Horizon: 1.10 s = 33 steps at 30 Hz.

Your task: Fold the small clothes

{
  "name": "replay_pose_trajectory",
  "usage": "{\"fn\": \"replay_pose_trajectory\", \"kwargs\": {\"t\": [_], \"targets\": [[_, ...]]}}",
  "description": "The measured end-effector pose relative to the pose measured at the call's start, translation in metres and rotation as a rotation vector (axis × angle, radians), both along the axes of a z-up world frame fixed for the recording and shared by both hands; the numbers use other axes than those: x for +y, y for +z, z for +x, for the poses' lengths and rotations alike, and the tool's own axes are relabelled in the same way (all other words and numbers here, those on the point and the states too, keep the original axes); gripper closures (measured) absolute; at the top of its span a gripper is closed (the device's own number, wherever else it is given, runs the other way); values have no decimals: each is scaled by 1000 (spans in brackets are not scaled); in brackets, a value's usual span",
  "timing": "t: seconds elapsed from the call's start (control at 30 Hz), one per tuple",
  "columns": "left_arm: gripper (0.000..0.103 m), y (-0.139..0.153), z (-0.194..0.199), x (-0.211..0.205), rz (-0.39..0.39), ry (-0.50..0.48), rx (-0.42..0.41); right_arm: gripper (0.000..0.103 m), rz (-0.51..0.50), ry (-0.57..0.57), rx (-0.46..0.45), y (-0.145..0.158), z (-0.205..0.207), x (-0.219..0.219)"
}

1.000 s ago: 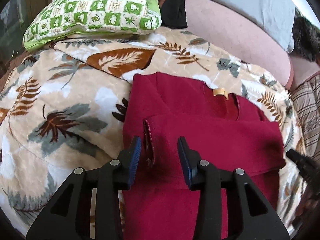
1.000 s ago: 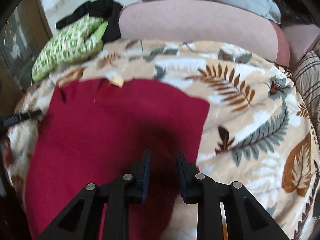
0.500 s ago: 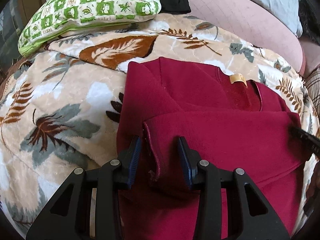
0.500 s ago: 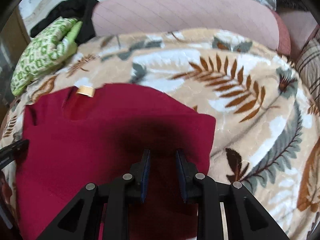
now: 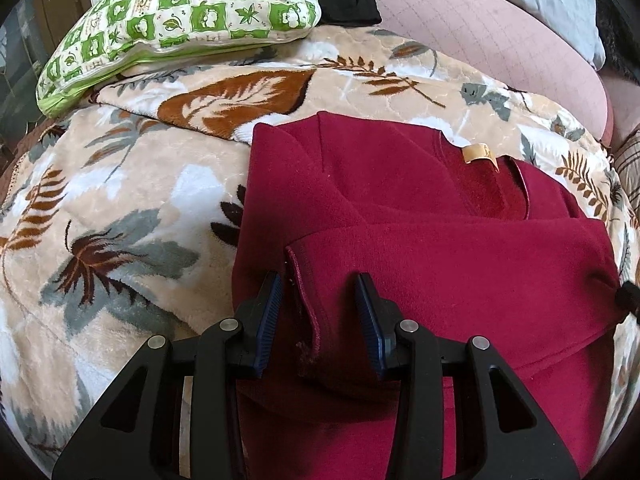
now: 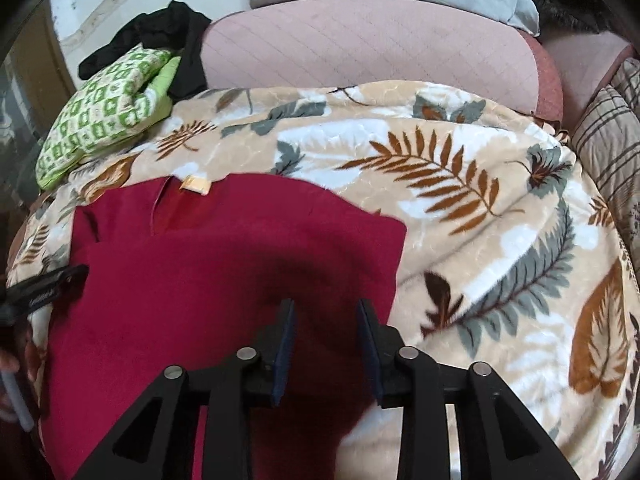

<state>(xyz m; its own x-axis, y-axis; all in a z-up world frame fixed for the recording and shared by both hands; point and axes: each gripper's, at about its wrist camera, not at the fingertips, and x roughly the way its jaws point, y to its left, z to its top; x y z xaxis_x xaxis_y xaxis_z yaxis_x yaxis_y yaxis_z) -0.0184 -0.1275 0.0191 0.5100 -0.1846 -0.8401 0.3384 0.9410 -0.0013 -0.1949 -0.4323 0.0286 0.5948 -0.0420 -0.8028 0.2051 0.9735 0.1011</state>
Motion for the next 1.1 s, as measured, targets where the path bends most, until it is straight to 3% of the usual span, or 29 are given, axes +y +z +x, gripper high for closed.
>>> {"fn": "replay_pose_trajectory", "kwargs": {"t": [0.1, 0.17, 0.3, 0.5, 0.83, 1.1], "targets": [[65, 0, -3, 0, 4, 0, -8, 59, -43, -4, 43, -17, 1, 2], [65, 2, -7, 2, 0, -4, 3, 51, -6, -13, 63, -28, 5, -5], [65, 12, -25, 15, -27, -15, 22, 51, 107, -52, 43, -21, -8, -17], [65, 15, -69, 39, -35, -4, 77, 49, 115, -31, 5, 4, -55, -7], [65, 21, -158, 105, -87, -13, 167, 49, 233, 57, 91, 0, -149, 39], [65, 16, -213, 138, -110, -36, 245, 49, 360, 55, 163, -17, -219, 59]]}}
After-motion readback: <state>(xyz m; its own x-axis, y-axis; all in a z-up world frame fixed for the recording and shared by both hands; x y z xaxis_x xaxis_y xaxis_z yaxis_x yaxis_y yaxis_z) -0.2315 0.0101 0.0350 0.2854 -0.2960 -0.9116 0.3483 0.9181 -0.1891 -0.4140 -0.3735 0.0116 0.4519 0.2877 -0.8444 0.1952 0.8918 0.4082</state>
